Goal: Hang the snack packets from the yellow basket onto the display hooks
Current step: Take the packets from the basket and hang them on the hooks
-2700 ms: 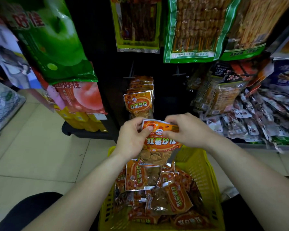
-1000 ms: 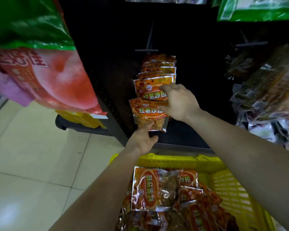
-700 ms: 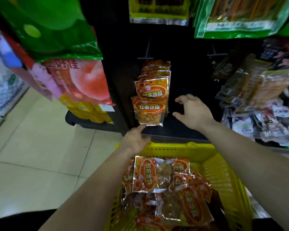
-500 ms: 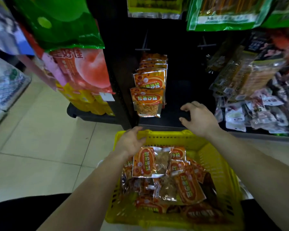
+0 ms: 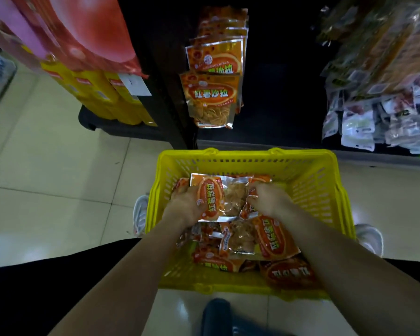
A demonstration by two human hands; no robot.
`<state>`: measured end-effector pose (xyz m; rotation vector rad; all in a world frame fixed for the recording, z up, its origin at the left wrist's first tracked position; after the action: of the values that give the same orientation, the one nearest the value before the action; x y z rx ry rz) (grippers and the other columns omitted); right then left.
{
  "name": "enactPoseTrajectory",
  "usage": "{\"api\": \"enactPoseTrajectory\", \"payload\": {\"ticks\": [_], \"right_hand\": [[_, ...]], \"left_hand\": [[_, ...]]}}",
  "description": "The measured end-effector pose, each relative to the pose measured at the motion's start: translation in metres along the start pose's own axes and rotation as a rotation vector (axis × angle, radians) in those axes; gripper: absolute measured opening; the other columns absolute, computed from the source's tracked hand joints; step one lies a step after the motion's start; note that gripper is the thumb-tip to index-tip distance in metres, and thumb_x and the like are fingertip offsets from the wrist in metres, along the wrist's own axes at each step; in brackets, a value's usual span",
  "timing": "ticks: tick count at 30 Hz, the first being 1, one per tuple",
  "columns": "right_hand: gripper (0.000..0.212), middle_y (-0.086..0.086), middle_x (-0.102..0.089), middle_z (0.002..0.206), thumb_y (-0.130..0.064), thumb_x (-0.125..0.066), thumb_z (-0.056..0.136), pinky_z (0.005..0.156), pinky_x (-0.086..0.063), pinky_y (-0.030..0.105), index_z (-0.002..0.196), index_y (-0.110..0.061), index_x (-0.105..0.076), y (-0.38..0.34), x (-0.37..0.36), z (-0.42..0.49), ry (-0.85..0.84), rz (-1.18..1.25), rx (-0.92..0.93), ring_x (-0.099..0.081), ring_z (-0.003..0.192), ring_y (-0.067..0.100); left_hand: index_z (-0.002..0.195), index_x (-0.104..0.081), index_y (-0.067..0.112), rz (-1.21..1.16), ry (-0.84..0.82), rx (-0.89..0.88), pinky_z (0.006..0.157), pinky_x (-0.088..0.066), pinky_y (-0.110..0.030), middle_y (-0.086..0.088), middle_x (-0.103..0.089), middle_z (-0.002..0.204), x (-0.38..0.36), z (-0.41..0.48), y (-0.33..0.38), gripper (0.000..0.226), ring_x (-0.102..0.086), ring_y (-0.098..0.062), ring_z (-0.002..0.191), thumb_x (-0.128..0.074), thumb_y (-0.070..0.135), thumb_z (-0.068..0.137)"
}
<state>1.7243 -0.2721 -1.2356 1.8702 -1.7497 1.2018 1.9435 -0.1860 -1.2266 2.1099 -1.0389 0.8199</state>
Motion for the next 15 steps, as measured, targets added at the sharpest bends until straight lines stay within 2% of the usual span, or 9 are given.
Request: {"api": "enactPoseTrajectory", "payload": {"ticks": [2, 4, 8, 12, 15], "right_hand": [[0.039, 0.012, -0.069, 0.109, -0.042, -0.054, 0.095, 0.077, -0.052, 0.036, 0.123, -0.016, -0.057, 0.0, -0.012, 0.012, 0.037, 0.094, -0.074, -0.066, 0.098, 0.031], [0.043, 0.017, -0.067, 0.114, -0.04, -0.05, 0.098, 0.079, -0.05, 0.04, 0.128, -0.011, -0.048, 0.001, -0.025, 0.022, 0.052, 0.165, -0.132, -0.065, 0.104, 0.037], [0.051, 0.017, -0.066, 0.119, -0.028, -0.053, 0.094, 0.085, -0.05, 0.046, 0.14, -0.019, -0.033, 0.0, -0.043, 0.033, 0.043, 0.156, -0.125, -0.063, 0.109, 0.038], [0.061, 0.01, -0.066, 0.123, -0.04, -0.062, 0.09, 0.087, -0.051, 0.046, 0.142, -0.024, -0.038, 0.005, -0.042, 0.032, 0.041, 0.173, -0.107, -0.06, 0.115, 0.036], [0.062, 0.004, -0.068, 0.12, -0.055, -0.066, 0.083, 0.079, -0.051, 0.037, 0.135, -0.027, -0.048, 0.013, -0.041, 0.027, 0.025, 0.049, -0.089, -0.064, 0.11, 0.029]], "left_hand": [[0.15, -0.036, 0.024, -0.009, 0.0, 0.023, 0.116, -0.032, -0.047, -0.012, -0.04, 0.154, -0.01, 0.007, -0.004, 0.065, -0.036, -0.036, 0.14, -0.053, 0.05, 0.093], [0.152, -0.032, 0.022, -0.023, -0.003, 0.041, 0.115, -0.032, -0.049, -0.013, -0.036, 0.156, -0.017, 0.012, -0.006, 0.066, -0.034, -0.038, 0.141, -0.052, 0.047, 0.094], [0.151, -0.033, 0.021, -0.051, -0.025, 0.09, 0.116, -0.028, -0.048, -0.013, -0.031, 0.158, -0.028, 0.018, -0.009, 0.064, -0.031, -0.038, 0.144, -0.053, 0.043, 0.095], [0.148, -0.037, 0.016, -0.105, -0.026, 0.15, 0.114, -0.033, -0.049, -0.013, -0.024, 0.159, -0.036, 0.02, -0.01, 0.066, -0.035, -0.04, 0.14, -0.06, 0.04, 0.092], [0.148, -0.036, 0.016, -0.148, -0.013, 0.184, 0.114, -0.033, -0.051, -0.014, -0.025, 0.158, -0.042, 0.022, -0.012, 0.065, -0.034, -0.041, 0.14, -0.059, 0.041, 0.092]]}}
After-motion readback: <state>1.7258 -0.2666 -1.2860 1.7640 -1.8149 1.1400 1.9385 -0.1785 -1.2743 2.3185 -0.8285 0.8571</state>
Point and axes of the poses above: each hand's wrist, its own z-axis towards the middle knuckle, its own x-axis out of the back of the hand, y = z × x, the point moved 9 cm from there along z, towards the middle knuckle
